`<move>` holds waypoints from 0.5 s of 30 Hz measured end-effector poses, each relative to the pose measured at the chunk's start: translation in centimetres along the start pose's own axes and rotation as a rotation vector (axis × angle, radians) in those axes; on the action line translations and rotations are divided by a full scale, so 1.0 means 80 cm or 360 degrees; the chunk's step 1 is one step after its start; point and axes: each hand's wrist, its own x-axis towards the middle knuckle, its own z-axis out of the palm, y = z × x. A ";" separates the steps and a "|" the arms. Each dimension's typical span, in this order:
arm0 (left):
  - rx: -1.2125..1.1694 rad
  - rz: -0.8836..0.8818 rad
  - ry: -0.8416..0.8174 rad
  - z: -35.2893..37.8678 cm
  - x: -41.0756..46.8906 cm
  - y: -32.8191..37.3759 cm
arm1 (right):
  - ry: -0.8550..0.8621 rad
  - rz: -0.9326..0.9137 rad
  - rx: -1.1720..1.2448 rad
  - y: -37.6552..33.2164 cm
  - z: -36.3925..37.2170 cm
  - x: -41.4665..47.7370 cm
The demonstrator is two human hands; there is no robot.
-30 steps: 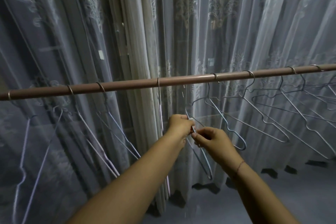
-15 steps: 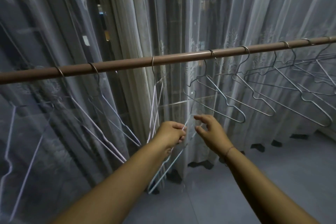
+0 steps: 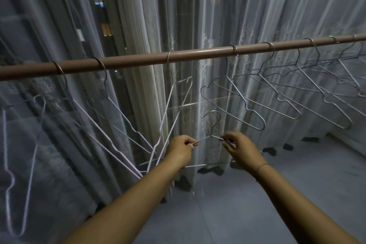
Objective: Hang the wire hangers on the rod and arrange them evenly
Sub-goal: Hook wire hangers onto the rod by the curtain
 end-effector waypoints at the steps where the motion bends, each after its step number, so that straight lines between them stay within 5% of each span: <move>1: 0.0029 0.0006 0.0010 0.003 0.001 -0.001 | -0.0012 0.0041 0.0003 0.001 -0.003 -0.005; 8: 0.0089 0.0396 0.0333 0.030 -0.016 0.020 | 0.0040 0.0282 0.0202 0.000 -0.014 -0.032; 15: -0.0525 -0.0019 -0.0143 0.059 -0.025 0.057 | 0.0172 0.0399 0.0602 -0.037 -0.017 -0.044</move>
